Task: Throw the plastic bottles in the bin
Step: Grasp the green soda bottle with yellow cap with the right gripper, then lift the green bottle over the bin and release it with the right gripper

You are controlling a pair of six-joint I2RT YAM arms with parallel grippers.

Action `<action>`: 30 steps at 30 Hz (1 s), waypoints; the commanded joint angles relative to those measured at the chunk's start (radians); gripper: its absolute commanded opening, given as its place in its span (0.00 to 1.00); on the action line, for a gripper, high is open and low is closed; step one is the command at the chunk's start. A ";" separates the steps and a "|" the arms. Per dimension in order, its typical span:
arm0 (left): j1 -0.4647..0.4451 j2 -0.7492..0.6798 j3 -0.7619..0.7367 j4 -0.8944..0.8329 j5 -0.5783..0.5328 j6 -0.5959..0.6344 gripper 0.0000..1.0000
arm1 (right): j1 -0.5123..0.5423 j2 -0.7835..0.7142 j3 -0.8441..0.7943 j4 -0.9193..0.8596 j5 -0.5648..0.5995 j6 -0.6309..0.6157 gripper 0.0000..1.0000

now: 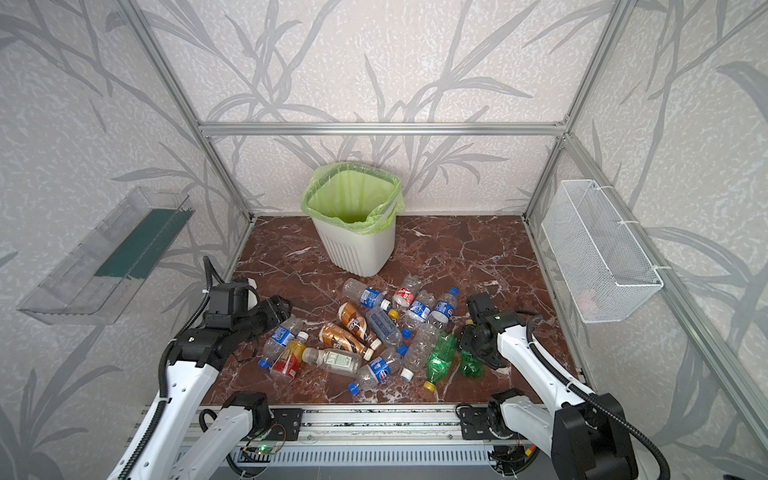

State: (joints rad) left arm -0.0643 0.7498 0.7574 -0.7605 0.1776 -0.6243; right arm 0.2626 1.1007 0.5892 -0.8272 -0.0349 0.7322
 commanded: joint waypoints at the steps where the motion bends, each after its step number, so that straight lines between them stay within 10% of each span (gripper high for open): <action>1: -0.007 -0.007 0.008 0.000 -0.013 -0.008 0.79 | -0.003 0.024 -0.010 0.042 -0.003 -0.010 0.73; 11: -0.028 -0.006 0.018 -0.005 -0.024 -0.014 0.79 | -0.013 0.037 0.043 -0.016 -0.008 -0.042 0.51; 30: -0.042 -0.020 0.024 -0.016 -0.018 -0.018 0.79 | -0.003 -0.363 0.117 0.293 -0.273 -0.087 0.49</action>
State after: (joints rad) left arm -0.1028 0.7403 0.7582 -0.7605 0.1593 -0.6319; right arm 0.2546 0.7666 0.6754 -0.6914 -0.2008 0.6613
